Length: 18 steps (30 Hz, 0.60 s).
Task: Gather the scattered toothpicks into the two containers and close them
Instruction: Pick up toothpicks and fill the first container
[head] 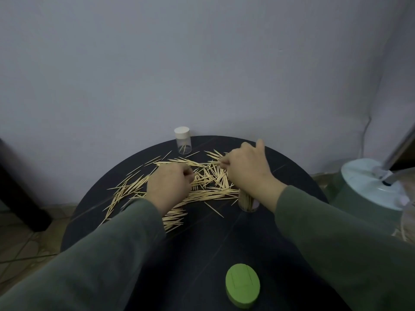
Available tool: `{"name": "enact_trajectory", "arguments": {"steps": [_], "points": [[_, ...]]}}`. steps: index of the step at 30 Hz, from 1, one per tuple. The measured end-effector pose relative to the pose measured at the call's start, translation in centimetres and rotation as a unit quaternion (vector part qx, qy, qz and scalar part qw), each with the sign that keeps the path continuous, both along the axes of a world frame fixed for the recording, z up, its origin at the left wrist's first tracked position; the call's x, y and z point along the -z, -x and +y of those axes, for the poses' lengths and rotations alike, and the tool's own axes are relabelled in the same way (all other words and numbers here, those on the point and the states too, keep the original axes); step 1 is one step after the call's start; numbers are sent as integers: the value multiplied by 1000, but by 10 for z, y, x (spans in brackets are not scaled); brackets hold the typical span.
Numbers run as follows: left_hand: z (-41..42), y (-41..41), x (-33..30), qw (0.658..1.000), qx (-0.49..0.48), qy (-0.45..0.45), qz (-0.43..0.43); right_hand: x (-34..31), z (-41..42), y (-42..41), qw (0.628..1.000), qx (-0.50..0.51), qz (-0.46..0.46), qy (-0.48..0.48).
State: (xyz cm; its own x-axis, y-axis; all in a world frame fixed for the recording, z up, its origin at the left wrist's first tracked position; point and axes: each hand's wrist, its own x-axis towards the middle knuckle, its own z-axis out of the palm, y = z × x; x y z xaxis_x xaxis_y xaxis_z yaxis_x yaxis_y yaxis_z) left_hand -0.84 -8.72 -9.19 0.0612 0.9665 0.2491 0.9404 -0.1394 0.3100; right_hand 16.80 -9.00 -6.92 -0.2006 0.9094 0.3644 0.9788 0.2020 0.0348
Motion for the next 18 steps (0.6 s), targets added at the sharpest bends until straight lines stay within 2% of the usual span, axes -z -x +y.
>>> {"name": "enact_trajectory", "arguments": {"steps": [4,7,10,14,18], "points": [[0,-6,-2,995,14,5,-102,-5,0,-15,982,6,182,41],[-3,-15,-6,984,34,-5,-173,-3,2,-25,952,-4,293,87],[-4,-24,-10,968,53,-15,-244,3,7,-32,917,-25,389,91],[-3,-39,-14,918,76,7,-389,1,0,-42,832,-74,536,118],[-1,-57,-17,854,93,42,-509,1,-5,-51,785,-88,601,119]]}}
